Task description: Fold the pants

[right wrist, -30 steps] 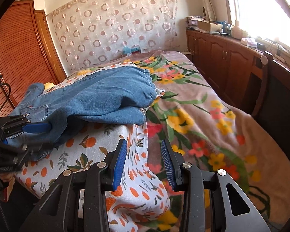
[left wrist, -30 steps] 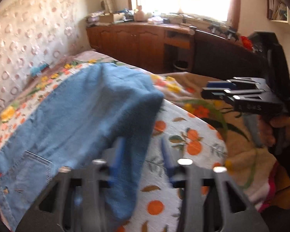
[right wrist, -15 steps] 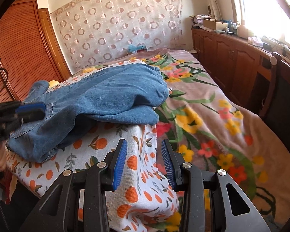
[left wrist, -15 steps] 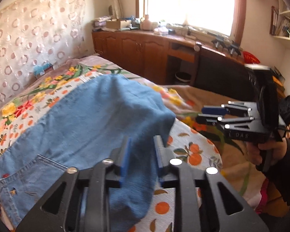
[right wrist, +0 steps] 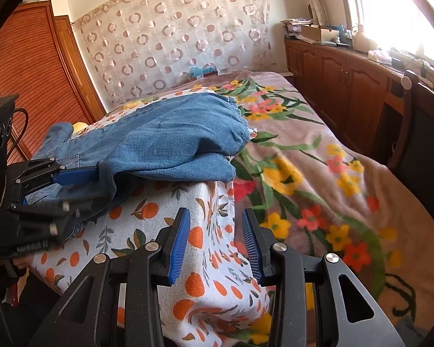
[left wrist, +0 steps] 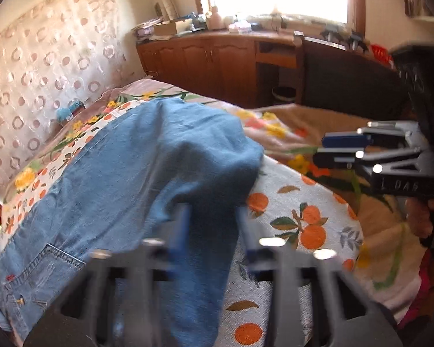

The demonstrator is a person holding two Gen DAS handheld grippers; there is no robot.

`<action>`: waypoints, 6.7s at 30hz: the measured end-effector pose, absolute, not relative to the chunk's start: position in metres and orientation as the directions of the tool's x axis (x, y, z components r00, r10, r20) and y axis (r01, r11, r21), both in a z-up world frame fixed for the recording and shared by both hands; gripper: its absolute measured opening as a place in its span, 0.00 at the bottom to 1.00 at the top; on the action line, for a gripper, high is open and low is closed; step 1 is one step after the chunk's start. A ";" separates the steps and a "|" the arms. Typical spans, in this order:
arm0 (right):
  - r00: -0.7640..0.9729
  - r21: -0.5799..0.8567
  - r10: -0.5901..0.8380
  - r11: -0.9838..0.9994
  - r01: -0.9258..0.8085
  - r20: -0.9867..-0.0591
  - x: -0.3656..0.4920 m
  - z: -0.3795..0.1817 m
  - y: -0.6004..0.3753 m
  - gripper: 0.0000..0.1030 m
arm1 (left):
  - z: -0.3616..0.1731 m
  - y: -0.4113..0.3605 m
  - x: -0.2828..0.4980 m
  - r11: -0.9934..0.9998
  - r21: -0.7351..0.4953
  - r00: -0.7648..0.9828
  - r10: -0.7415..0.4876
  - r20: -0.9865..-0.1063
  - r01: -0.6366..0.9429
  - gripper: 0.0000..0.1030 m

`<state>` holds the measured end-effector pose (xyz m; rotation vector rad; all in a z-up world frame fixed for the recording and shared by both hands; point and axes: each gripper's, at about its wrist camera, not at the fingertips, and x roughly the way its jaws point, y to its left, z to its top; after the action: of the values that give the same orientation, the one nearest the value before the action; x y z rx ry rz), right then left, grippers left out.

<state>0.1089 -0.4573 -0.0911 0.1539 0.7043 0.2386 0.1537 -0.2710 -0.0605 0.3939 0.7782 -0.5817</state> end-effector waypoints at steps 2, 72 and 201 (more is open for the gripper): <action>0.736 0.222 0.269 0.961 -0.164 -0.621 0.110 -0.092 -0.456 0.37 | -0.052 -0.261 0.157 0.791 0.079 0.573 -0.366 -0.733 0.607 0.06; 0.721 0.211 0.332 0.943 -0.256 -0.608 0.184 -0.096 -0.421 0.37 | -0.013 -0.180 0.178 0.873 0.031 0.663 -0.346 -0.664 0.487 0.09; 0.648 0.073 0.389 0.886 -0.457 -0.655 0.176 -0.083 -0.192 0.44 | -0.019 -0.026 0.106 0.932 -0.057 0.705 -0.309 -0.639 0.357 0.39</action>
<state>0.1756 -0.1915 -0.0833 -0.1013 0.7194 0.4814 0.1058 -0.0258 -0.0189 0.0725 0.6969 -0.3703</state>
